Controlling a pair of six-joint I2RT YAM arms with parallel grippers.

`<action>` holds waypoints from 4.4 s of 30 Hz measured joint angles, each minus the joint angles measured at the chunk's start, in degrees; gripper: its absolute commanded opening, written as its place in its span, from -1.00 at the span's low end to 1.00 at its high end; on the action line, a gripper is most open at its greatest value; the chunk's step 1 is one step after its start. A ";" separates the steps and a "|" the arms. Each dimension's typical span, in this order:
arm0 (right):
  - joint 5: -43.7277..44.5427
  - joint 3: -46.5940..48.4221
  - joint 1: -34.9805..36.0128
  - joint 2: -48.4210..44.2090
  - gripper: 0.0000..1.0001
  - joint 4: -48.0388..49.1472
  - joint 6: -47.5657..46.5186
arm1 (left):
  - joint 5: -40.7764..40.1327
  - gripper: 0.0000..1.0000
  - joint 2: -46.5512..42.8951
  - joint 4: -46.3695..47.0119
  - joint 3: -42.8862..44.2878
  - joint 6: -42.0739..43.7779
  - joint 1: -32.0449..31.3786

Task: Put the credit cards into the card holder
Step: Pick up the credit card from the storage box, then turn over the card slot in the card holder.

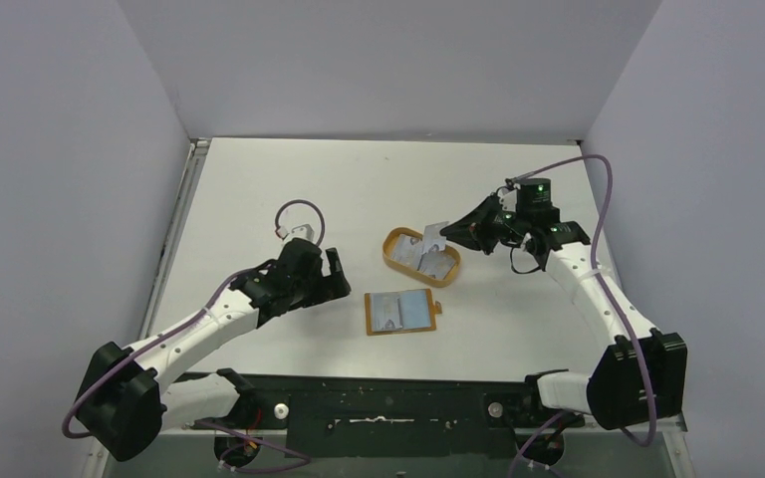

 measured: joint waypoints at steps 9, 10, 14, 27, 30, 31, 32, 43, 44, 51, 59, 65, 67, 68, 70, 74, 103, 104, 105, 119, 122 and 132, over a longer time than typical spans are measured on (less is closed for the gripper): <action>13.16 1.84 8.52 -4.83 -1.00 -12.63 -23.50 | 2.27 0.95 -0.44 2.03 1.20 3.98 -2.82; 13.97 -0.33 9.33 -6.93 -1.00 -12.66 -25.53 | 1.81 0.94 0.31 1.55 2.40 5.03 -4.98; 16.50 -11.74 9.66 -13.84 -1.00 -12.24 -29.73 | -1.05 0.89 8.70 -0.52 12.66 8.98 -14.95; 19.32 -23.32 12.04 -18.16 -1.00 -6.08 -31.87 | -8.00 0.90 34.23 -8.33 33.48 14.45 -22.29; 20.26 -23.82 12.04 -19.21 -1.00 -6.12 -32.46 | -9.81 0.95 37.22 -10.12 35.76 14.73 -22.29; 20.48 -23.82 12.04 -19.32 -1.00 -6.05 -32.76 | -10.36 0.95 38.10 -10.56 36.35 14.73 -22.29; 20.52 -23.82 12.04 -19.37 -1.00 -6.05 -32.96 | -10.71 0.95 38.75 -10.73 36.68 14.71 -22.29; 20.46 -23.87 12.04 -19.56 -1.00 -5.49 -34.21 | -12.20 0.95 44.13 -12.48 37.40 14.62 -22.53; 20.41 -23.98 12.04 -19.56 -1.00 -5.29 -34.18 | -12.24 0.94 44.35 -12.55 37.40 14.58 -22.53; 19.30 -24.33 12.24 -19.56 -1.00 -4.72 -34.18 | -12.39 0.63 44.98 -12.55 37.24 13.84 -22.53; 17.27 -24.33 12.52 -18.32 -1.00 -2.73 -34.16 | -12.33 0.22 44.68 -11.17 35.32 13.42 -22.08; 15.41 -24.35 13.35 -15.76 -1.00 -0.70 -33.83 | -12.09 0.09 42.86 -8.72 32.70 13.51 -21.07; 14.49 -24.33 13.60 -14.71 -1.00 0.09 -33.66 | -12.07 0.07 42.56 -8.33 32.22 13.51 -20.90; 14.12 -24.35 13.70 -14.14 -1.00 0.42 -33.55 | -12.09 0.06 42.42 -8.13 32.02 13.51 -20.90; 13.27 -24.33 13.90 -12.26 -1.00 1.01 -33.40 | -12.07 0.05 42.27 -7.89 31.85 13.57 -20.90; 12.22 -24.33 13.90 -8.24 -1.00 1.38 -32.81 | -12.02 0.20 42.14 -7.45 31.58 13.64 -20.90; 11.43 -25.53 13.90 -5.07 -1.00 5.81 -31.15 | 5.95 -0.08 35.01 -5.14 32.39 13.84 -19.74; 11.43 -25.75 13.90 -4.90 -1.00 5.88 -31.15 | 6.97 -0.12 35.76 -4.83 32.50 13.81 -19.56; 11.43 -25.94 13.90 -4.79 -1.00 5.88 -31.12 | 7.85 -0.14 36.50 -4.48 32.57 13.81 -19.32; 11.47 -26.14 13.90 -4.61 -1.00 5.88 -31.12 | 10.10 -0.76 43.78 -3.21 32.57 12.90 -16.57; 11.47 -26.14 13.90 -4.61 -1.00 5.90 -31.12 | 9.49 -0.84 43.78 -3.45 32.54 12.15 -16.35; 10.54 -26.14 13.90 -4.11 -1.00 7.02 -30.95 | 9.22 -0.94 43.80 -3.04 31.85 10.67 -15.78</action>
